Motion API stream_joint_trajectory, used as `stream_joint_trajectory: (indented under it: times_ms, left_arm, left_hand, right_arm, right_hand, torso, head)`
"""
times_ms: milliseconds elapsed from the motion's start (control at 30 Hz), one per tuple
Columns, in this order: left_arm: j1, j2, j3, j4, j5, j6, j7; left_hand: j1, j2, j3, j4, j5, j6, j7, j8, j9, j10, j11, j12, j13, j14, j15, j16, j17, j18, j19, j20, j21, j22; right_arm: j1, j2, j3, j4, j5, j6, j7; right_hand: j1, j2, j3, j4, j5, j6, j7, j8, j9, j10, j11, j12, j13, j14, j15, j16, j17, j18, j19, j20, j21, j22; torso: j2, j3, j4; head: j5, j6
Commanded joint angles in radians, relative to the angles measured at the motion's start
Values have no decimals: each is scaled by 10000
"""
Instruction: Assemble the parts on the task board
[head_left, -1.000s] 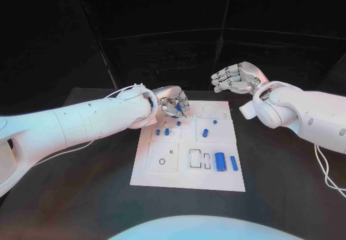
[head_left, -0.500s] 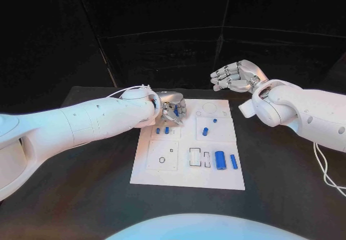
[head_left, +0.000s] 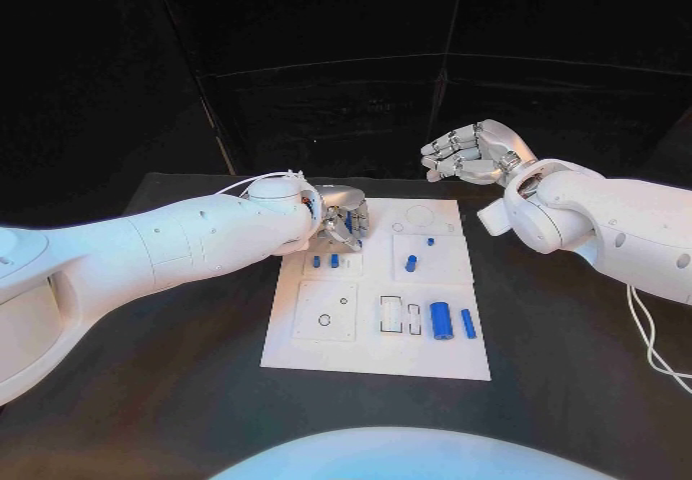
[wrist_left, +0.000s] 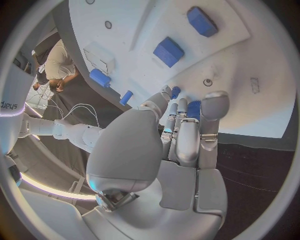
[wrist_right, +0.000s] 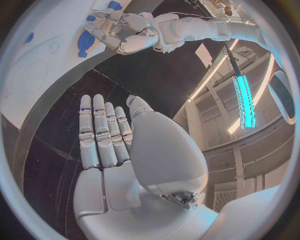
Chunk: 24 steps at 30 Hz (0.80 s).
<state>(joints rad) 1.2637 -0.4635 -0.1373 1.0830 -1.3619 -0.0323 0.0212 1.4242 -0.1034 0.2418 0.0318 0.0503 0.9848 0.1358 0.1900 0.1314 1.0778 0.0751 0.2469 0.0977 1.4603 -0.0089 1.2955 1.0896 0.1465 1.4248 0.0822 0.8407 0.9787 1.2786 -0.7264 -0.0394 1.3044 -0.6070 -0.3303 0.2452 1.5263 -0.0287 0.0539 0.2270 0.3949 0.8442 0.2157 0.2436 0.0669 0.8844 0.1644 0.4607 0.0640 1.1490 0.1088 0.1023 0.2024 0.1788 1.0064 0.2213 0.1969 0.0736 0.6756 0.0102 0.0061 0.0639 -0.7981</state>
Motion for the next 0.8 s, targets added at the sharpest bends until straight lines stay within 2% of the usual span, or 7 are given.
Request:
stream_joint_trajectory:
  times_ms: [33,800]
  left_arm:
    - [5,53,7,-51,-166,283,-206]
    - [-26,244,10,-238,-256,903,-477]
  left_hand:
    - [-40,106,64,5,-12,93,1,-32,-18,80,1,-50,-17,194,-42,33,-17,-100,61,5,74,61]
    - [-77,236,349,3,-15,430,-37,-50,-102,424,-60,-81,-132,180,-85,41,-112,-114,45,-27,203,214]
  right_arm:
    - [19,13,6,13,-15,45,109]
    - [19,37,6,6,-16,84,104]
  right_hand:
    - [-70,18,59,27,36,-13,101,53,-9,22,-7,-38,-11,44,39,-59,-14,37,69,-2,-34,-17]
    - [-75,19,73,28,47,-13,104,54,-10,25,-5,-38,-11,50,38,-61,-16,37,77,-3,-41,-18]
  torso:
    - [2,-5,3]
    - [0,-7,3]
  head:
    - [-27,-16]
    - [8,-70]
